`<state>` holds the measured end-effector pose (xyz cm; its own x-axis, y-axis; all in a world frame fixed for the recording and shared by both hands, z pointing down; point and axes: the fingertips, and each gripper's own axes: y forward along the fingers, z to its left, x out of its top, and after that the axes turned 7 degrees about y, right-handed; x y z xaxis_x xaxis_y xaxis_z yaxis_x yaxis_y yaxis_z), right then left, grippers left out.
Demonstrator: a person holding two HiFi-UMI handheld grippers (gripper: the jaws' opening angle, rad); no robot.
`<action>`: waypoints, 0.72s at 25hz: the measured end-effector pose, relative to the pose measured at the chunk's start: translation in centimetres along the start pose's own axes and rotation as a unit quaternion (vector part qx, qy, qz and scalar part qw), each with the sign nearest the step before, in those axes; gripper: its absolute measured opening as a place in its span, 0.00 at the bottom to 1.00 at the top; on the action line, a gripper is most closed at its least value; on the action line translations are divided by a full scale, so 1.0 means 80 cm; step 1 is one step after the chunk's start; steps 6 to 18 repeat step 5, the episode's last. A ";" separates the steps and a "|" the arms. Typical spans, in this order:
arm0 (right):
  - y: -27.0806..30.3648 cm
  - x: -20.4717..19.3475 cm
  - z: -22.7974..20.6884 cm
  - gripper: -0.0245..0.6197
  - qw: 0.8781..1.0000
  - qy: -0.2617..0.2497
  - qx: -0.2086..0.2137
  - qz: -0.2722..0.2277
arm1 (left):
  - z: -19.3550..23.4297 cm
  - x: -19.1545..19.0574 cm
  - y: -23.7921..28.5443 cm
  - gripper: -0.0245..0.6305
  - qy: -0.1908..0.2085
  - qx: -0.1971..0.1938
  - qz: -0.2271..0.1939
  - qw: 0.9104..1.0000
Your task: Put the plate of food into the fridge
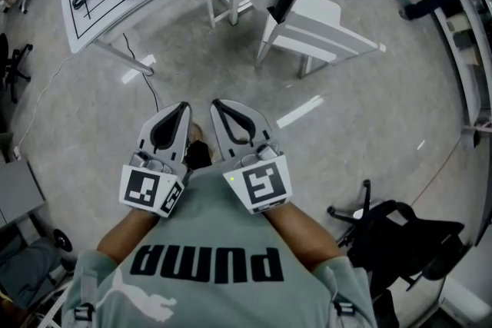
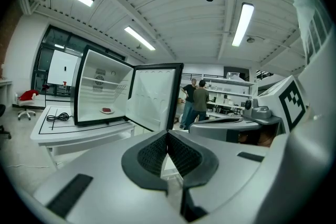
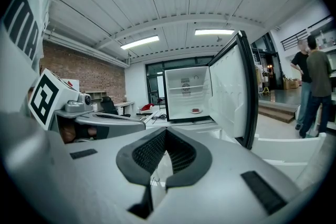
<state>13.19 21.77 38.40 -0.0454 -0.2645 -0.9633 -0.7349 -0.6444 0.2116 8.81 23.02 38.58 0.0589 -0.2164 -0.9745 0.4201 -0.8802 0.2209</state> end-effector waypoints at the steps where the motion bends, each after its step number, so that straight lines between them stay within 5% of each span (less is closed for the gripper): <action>1: 0.002 0.001 0.000 0.04 1.000 0.000 0.000 0.000 | 0.002 0.000 0.000 0.04 0.000 0.000 0.000 1.000; 18: 0.012 0.004 0.001 0.04 1.000 -0.001 0.000 0.001 | 0.011 0.003 0.004 0.04 0.000 -0.001 0.001 1.000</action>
